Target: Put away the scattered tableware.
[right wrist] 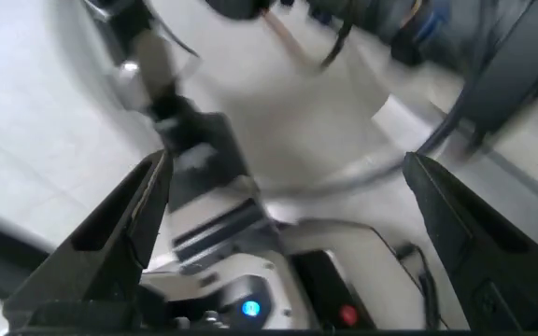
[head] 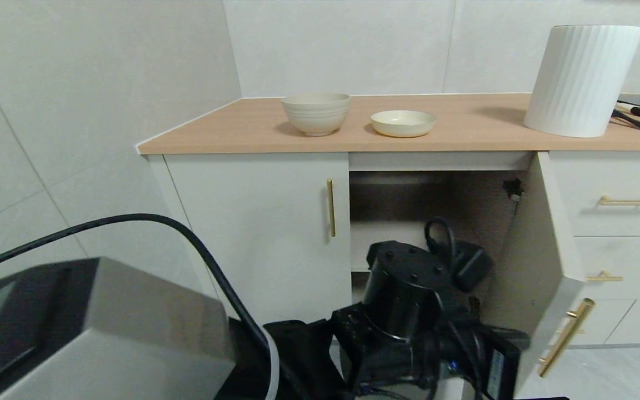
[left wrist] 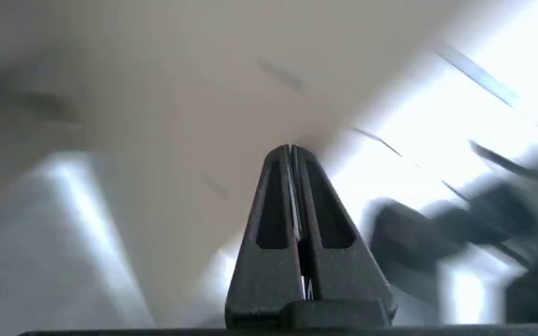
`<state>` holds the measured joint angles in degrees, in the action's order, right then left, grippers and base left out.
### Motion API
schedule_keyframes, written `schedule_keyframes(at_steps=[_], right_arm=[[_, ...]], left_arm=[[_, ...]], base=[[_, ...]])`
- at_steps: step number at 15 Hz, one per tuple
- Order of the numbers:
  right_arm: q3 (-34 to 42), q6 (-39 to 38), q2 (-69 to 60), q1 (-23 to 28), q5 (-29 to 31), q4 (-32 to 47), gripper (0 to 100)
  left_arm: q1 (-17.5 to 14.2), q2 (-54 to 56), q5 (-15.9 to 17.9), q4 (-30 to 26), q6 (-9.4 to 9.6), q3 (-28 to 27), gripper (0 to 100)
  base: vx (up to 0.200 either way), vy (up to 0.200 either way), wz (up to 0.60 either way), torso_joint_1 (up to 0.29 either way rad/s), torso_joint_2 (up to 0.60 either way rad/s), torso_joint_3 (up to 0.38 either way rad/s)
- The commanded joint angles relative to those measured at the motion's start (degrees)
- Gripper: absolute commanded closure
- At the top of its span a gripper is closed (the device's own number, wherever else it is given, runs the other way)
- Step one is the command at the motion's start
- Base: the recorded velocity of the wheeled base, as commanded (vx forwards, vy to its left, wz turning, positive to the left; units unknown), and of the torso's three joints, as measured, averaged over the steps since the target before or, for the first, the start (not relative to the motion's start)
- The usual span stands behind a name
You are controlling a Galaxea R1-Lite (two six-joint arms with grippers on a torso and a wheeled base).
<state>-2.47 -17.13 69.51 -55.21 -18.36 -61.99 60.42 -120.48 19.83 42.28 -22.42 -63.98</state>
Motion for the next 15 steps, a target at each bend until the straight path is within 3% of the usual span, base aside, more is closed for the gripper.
schedule_keyframes(at_steps=[1,3,5,6,8,10,11,15], right_arm=[[-0.3,0.1,-5.4,-1.2,-0.1,0.0,0],[-1.5,0.1,-5.8,-1.1,0.7,2.0,0],[-3.7,0.1,-5.3,-0.9,2.7,4.3,0],[-6.1,0.0,-4.0,0.0,4.3,5.5,0],[-14.8,-0.1,1.9,8.5,9.2,10.5,0],[-23.4,0.0,6.0,13.1,10.3,15.6,0],[-27.8,0.6,7.7,14.3,11.7,20.6,0],[-42.3,1.7,10.6,16.2,14.9,37.0,0]], left_arm=[[4.5,3.6,0.6,-1.6,0.01,-2.1,100],[4.1,5.3,-1.6,-1.6,0.01,0.3,100],[-0.3,8.7,-6.0,-1.4,-0.08,3.9,100],[-2.8,10.6,-8.7,-1.3,-0.08,5.9,100],[-9.5,15.5,-12.4,-0.5,-0.08,11.4,100],[-17.0,22.4,-12.6,1.0,0.27,17.7,100],[-20.4,25.6,-12.6,0.9,1.06,20.1,100],[-32.4,36.3,-12.6,0.3,8.18,27.7,100]], base=[[0.0,0.0,0.0,0.0,0.0,0.0],[0.0,0.0,0.0,0.0,0.0,0.0],[0.0,0.0,0.0,0.0,0.0,0.0],[0.0,0.0,0.0,0.0,0.0,0.0],[0.0,0.0,0.0,0.0,0.0,0.0],[0.0,0.0,0.0,0.0,0.0,0.0],[0.0,0.0,0.0,0.0,0.0,0.0],[0.0,0.0,0.0,0.0,0.0,0.0]])
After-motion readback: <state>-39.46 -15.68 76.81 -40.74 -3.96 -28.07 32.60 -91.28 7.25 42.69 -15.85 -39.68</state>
